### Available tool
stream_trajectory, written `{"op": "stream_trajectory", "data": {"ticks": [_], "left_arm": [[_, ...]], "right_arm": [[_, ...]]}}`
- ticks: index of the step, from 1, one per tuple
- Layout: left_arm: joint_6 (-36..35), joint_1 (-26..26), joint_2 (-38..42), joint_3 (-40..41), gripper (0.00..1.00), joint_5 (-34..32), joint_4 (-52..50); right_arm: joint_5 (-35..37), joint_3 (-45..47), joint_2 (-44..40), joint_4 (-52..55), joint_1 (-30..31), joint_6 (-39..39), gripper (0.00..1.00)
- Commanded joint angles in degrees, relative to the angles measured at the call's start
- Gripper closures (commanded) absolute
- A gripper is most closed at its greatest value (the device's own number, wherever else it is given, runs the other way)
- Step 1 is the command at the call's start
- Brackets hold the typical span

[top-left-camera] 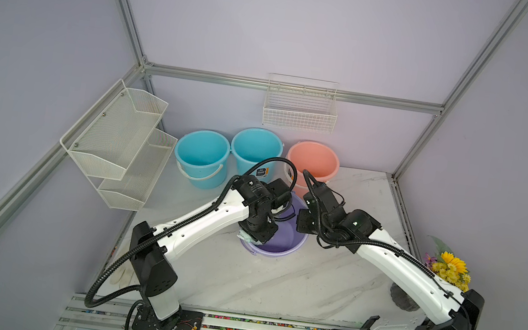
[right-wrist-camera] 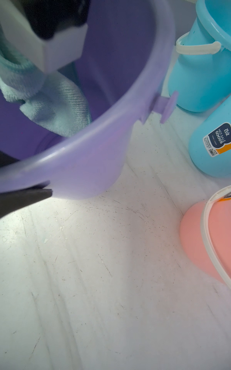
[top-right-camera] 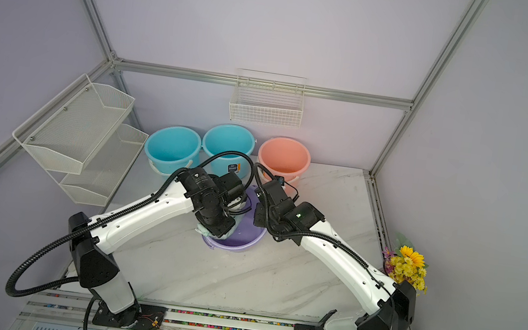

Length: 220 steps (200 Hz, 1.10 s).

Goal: Wipe the inside of the bucket with a cloth
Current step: Wipe the dirt from the inside of the bucket.

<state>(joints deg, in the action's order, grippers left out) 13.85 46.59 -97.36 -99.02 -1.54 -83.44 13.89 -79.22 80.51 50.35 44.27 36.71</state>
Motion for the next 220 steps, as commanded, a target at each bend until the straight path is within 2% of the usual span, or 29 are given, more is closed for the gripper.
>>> {"op": "stream_trajectory", "data": {"ticks": [1, 43, 76, 103, 117, 166, 220], "left_arm": [[-1.15, -0.21, -1.77, 1.11, 1.0, -1.91, 0.58], [3.34, -0.2, -6.46, 1.47, 1.0, 2.86, 10.07], [5.58, -0.18, -9.05, 4.06, 1.0, 1.98, 14.74], [5.95, -0.19, -9.09, 4.32, 1.0, 3.79, 17.25], [5.94, -0.16, -8.9, 5.28, 1.0, 2.37, 18.26], [7.29, -0.07, -9.19, 9.07, 1.0, -9.86, 18.05], [7.69, 0.85, -0.38, 6.3, 1.0, -15.93, 17.22]], "right_arm": [[1.87, -1.98, -1.67, -2.09, -0.75, 1.26, 1.0], [1.23, -1.67, -1.68, -2.64, -0.71, 1.7, 1.0], [1.58, -1.87, -1.68, -2.27, -0.68, 1.86, 1.0], [1.41, -2.03, -1.69, -1.96, -0.68, 1.96, 1.0], [1.4, -2.19, -1.72, -2.01, -0.68, 1.97, 1.0], [1.84, -2.55, -1.67, -2.03, -0.74, 1.96, 1.0], [2.34, -2.3, -1.67, -2.18, -0.74, 1.96, 1.0]]}}
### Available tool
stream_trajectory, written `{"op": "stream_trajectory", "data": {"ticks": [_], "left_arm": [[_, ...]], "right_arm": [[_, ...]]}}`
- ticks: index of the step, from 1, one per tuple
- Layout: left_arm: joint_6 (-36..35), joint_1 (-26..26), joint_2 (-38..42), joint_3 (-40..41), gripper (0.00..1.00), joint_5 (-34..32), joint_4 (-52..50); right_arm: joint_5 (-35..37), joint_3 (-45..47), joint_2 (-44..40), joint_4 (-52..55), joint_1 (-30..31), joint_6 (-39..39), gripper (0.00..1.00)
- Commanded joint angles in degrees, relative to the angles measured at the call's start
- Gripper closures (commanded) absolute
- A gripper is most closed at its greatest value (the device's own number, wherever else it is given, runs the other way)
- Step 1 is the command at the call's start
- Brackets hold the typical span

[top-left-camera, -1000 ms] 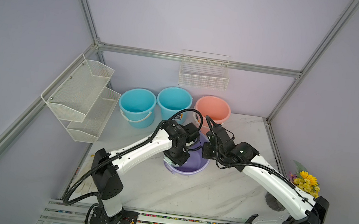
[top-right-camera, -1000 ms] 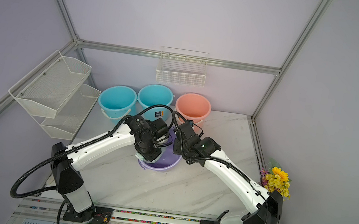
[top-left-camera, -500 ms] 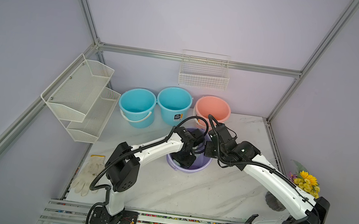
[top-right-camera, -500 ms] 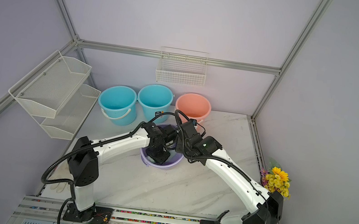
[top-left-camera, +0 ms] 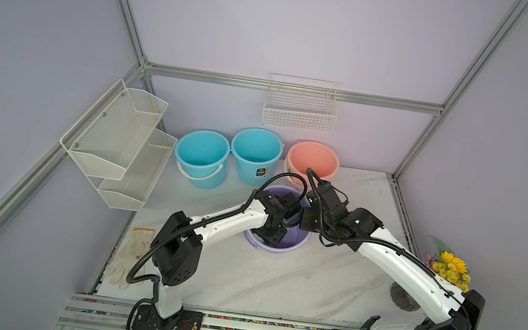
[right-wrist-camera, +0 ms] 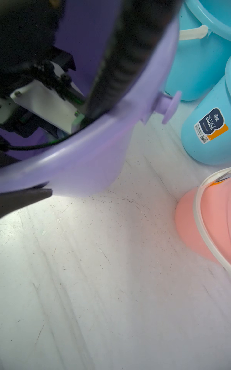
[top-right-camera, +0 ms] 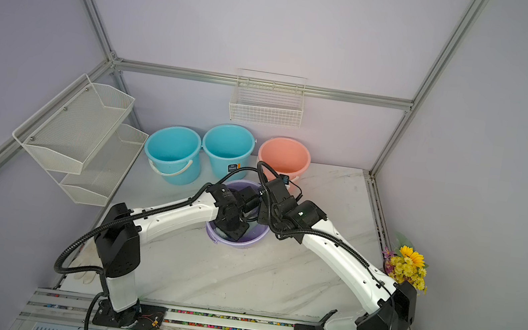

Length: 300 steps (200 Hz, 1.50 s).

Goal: Wipe the inside of the bucket with a cloth
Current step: Wipe the dirt from the inside of the bucket.

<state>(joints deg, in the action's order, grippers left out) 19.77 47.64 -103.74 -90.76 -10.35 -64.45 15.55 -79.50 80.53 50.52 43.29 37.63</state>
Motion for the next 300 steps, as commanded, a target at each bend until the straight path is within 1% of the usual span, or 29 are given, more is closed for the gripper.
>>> {"op": "stream_trajectory", "data": {"ticks": [1, 37, 59, 102, 128, 162, 198, 248, 269, 300], "left_arm": [[1.81, -0.23, 6.14, -2.01, 1.0, -7.31, -1.8], [2.03, -0.22, 11.54, -2.82, 1.0, -11.88, -3.58], [2.03, -0.22, 13.82, -3.55, 1.0, -13.02, -4.01], [2.47, -0.14, 15.49, -5.63, 1.0, -14.63, -4.73], [2.15, -0.09, 14.75, -4.79, 1.0, -16.27, -3.31], [1.42, 0.04, 10.87, -3.77, 1.0, -14.64, -0.15], [1.29, 0.5, 6.2, -3.31, 1.0, -14.29, 2.16], [1.56, 0.48, 3.14, 1.52, 1.0, -12.51, 7.13], [1.5, 0.48, 2.93, 3.78, 1.0, -9.83, 10.17], [1.37, 0.48, 4.66, 6.18, 1.0, -4.92, 14.41]], "right_arm": [[0.7, -1.99, -1.69, -2.27, 0.23, 1.05, 1.0], [0.8, -1.78, -1.69, -2.07, 0.29, 1.4, 1.0], [0.71, -1.94, -1.69, -2.0, 0.26, 1.31, 1.0], [0.53, -2.22, -1.59, -1.92, 0.28, 1.48, 1.0], [0.14, -2.09, -1.58, -2.18, 0.28, 1.48, 1.0], [-0.61, -2.28, -1.43, -2.3, 0.24, 1.48, 1.0], [-0.7, -2.15, -1.69, -2.14, 0.31, 1.55, 1.0], [-0.69, -1.83, -1.77, -2.32, 0.29, 1.7, 1.0], [-0.83, -1.8, -1.7, -2.58, 0.25, 1.65, 1.0], [-0.98, -1.79, -1.69, -2.8, 0.3, 1.66, 1.0]]}}
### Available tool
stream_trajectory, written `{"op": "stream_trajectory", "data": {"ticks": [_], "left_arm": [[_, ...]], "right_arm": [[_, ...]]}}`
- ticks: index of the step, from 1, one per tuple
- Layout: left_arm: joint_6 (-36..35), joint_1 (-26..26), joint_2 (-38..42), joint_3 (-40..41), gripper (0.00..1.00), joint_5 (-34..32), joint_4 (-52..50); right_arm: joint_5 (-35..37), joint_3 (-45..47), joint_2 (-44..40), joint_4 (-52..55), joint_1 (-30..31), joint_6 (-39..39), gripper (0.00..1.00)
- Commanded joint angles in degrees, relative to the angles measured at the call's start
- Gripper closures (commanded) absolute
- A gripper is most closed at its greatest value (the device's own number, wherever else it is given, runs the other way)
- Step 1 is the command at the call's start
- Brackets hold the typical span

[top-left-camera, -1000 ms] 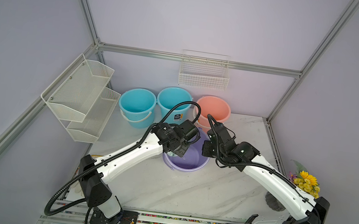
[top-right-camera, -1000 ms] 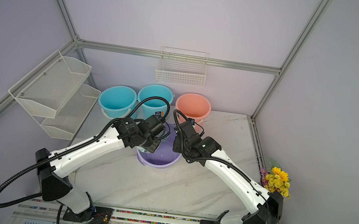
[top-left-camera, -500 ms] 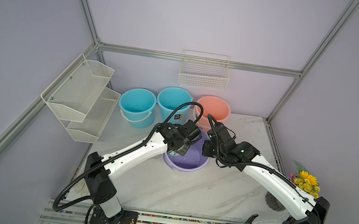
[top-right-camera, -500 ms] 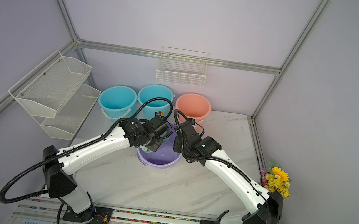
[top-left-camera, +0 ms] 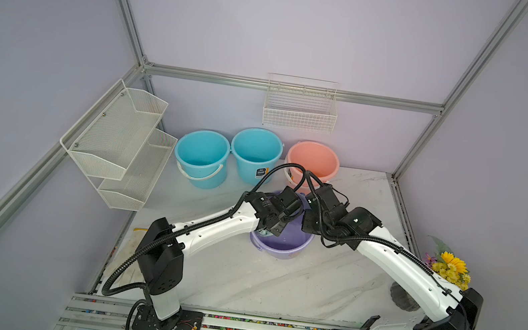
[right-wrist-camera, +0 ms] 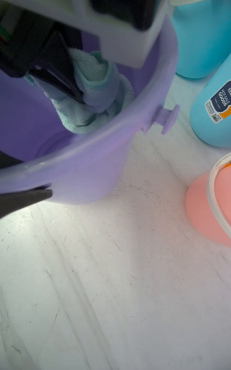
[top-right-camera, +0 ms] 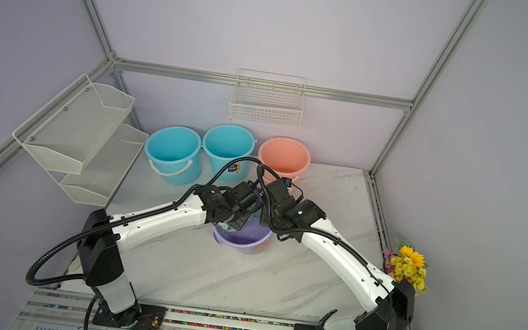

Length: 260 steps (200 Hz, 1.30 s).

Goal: Wipe the inside of the bucket with a cloth
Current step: Wipe the dirt from the inside of the bucket.

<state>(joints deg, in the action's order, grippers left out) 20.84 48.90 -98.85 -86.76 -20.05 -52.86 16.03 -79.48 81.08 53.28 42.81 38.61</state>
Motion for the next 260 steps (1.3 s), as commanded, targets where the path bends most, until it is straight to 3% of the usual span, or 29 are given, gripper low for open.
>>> {"op": "stream_trajectory", "data": {"ticks": [1, 59, 118, 158, 190, 260], "left_arm": [[0.27, -0.72, -0.13, 2.19, 1.0, 4.95, 2.88], [0.13, -0.65, 5.35, 1.2, 1.0, 8.34, 4.78], [2.5, -0.64, 14.01, -1.92, 1.0, 2.4, 5.04], [2.37, -0.65, 21.09, 1.58, 1.0, 0.35, 14.36], [2.0, -0.63, 19.7, 2.91, 1.0, -4.15, 15.95], [5.48, -0.35, 12.99, 8.72, 1.0, -0.65, 19.89]], "right_arm": [[-1.45, -1.82, -2.24, -5.55, 0.79, 0.63, 1.0], [-1.27, -1.53, -4.0, -6.0, 0.75, 0.74, 1.0], [-1.24, -1.2, -4.17, -6.26, 0.74, 0.76, 1.0], [-1.53, -1.11, -4.0, -6.68, 0.77, 0.81, 1.0], [-1.49, -1.01, -4.17, -6.73, 0.78, 0.85, 1.0], [-1.6, -1.2, -4.17, -7.04, 0.77, 0.75, 1.0]]}}
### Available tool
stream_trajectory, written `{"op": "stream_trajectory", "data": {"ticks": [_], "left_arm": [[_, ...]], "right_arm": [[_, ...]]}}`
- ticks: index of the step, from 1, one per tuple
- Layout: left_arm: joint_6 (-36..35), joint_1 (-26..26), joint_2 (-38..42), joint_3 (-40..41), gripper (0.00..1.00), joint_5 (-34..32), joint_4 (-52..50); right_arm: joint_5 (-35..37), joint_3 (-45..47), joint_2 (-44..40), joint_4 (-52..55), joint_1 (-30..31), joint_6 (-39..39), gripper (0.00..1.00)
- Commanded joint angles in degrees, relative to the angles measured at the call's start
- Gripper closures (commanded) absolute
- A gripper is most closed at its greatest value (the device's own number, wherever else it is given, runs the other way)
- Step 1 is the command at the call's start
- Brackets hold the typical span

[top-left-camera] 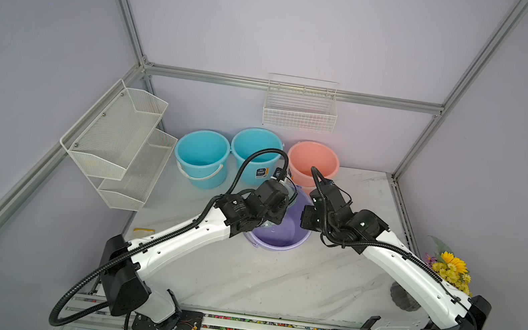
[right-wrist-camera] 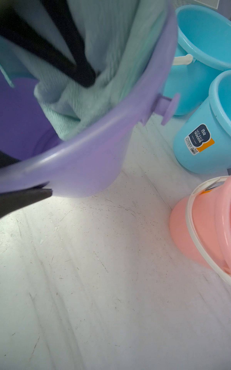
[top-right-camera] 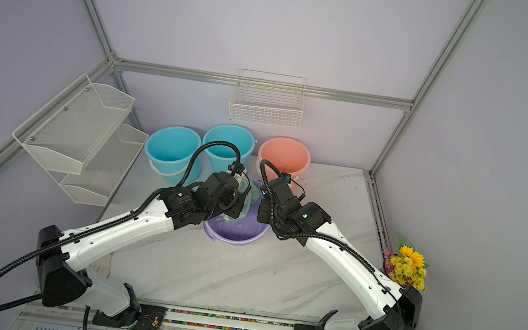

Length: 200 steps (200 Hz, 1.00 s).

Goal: Wipe the inside of the bucket with a cloth
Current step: Wipe the dirt from the inside of the bucket.

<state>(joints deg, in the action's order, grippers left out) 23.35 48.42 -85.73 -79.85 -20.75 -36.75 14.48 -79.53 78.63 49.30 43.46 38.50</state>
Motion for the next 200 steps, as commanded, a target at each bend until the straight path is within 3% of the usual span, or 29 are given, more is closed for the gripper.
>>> {"op": "stream_trajectory", "data": {"ticks": [1, 38, 87, 145, 200], "left_arm": [[3.08, 0.11, -0.13, 1.99, 1.0, 0.03, 3.96], [4.92, 0.18, -1.64, 7.44, 1.0, 2.48, 9.1], [6.02, 0.17, -4.8, 7.38, 1.0, 4.23, 9.55], [8.88, 0.17, 2.74, 3.47, 1.0, 8.67, 11.33], [14.47, 0.17, 3.75, 0.13, 1.0, 18.64, 15.79]], "right_arm": [[-0.06, -1.16, -1.73, -3.06, 0.13, 0.87, 1.0], [-0.65, -1.33, -1.9, -3.22, 0.13, 1.05, 1.0], [-1.47, -1.67, -2.43, -3.73, 0.11, 1.66, 1.0], [-1.99, -0.76, -2.52, -4.96, 0.06, 2.07, 1.0], [-2.81, -0.37, -3.03, -6.11, 0.1, 2.43, 1.0]]}}
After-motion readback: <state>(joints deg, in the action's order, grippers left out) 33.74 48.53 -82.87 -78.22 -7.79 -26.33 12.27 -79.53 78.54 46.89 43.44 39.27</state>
